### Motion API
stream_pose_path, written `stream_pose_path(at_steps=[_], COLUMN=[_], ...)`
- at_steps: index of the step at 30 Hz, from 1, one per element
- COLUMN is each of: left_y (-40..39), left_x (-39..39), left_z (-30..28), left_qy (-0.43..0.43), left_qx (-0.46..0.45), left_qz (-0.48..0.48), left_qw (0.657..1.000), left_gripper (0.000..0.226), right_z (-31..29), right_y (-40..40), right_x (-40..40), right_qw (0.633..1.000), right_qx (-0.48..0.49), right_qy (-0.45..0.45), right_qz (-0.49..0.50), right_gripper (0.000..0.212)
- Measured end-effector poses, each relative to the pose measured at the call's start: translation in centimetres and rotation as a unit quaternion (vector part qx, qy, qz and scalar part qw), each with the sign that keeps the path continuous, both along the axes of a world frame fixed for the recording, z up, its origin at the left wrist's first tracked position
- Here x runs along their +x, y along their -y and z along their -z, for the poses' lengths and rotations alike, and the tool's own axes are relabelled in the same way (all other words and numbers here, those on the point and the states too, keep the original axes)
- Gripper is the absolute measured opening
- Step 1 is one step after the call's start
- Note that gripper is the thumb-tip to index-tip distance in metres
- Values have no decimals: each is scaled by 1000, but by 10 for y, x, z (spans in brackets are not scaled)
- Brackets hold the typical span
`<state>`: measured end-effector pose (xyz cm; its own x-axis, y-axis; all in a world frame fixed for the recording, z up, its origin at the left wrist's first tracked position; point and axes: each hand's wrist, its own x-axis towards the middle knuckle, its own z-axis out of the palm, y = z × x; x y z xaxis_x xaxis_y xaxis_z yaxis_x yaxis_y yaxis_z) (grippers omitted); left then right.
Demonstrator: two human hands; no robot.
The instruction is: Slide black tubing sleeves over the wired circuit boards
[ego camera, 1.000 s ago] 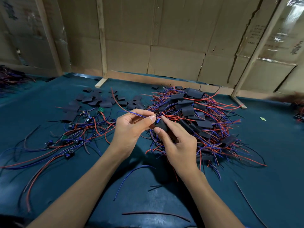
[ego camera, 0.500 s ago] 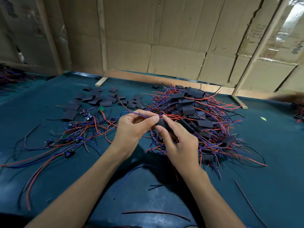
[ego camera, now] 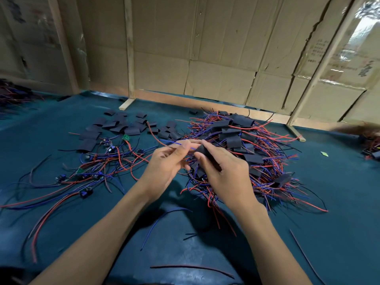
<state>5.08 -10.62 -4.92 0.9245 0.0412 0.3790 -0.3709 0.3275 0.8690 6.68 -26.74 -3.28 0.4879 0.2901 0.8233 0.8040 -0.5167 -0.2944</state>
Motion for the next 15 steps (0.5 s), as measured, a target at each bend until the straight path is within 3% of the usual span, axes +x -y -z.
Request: stream_pose_path(at_steps=[3, 5, 8, 10, 13, 15], left_y=[-1, -3, -2, 0, 1, -1], left_x=[0, 3, 9, 12, 14, 16], left_z=[-3, 0, 9, 17, 29, 32], left_qy=[-38, -82, -126, -90, -56, -66], left_qx=[-108, -126, -31, 73, 179, 177], left_qz=[43, -2, -128, -191, -193, -184], left_qw=[992, 989, 983, 975, 963, 965], left_gripper=[46, 41, 15, 11, 9, 8], right_z=[-42, -82, -138, -156, -154, -138], right_y=[6, 14, 30, 41, 54, 55], right_x=[2, 15, 58, 94, 137, 149], right_qw=[1000, 1000, 999, 990, 954, 935], right_qx=[-12, 5, -16, -87, -188, -229], right_qy=[6, -22, -27, -72, -154, -206], right_qz=[-15, -17, 19, 85, 174, 176], right_gripper=[30, 26, 23, 20, 20, 22])
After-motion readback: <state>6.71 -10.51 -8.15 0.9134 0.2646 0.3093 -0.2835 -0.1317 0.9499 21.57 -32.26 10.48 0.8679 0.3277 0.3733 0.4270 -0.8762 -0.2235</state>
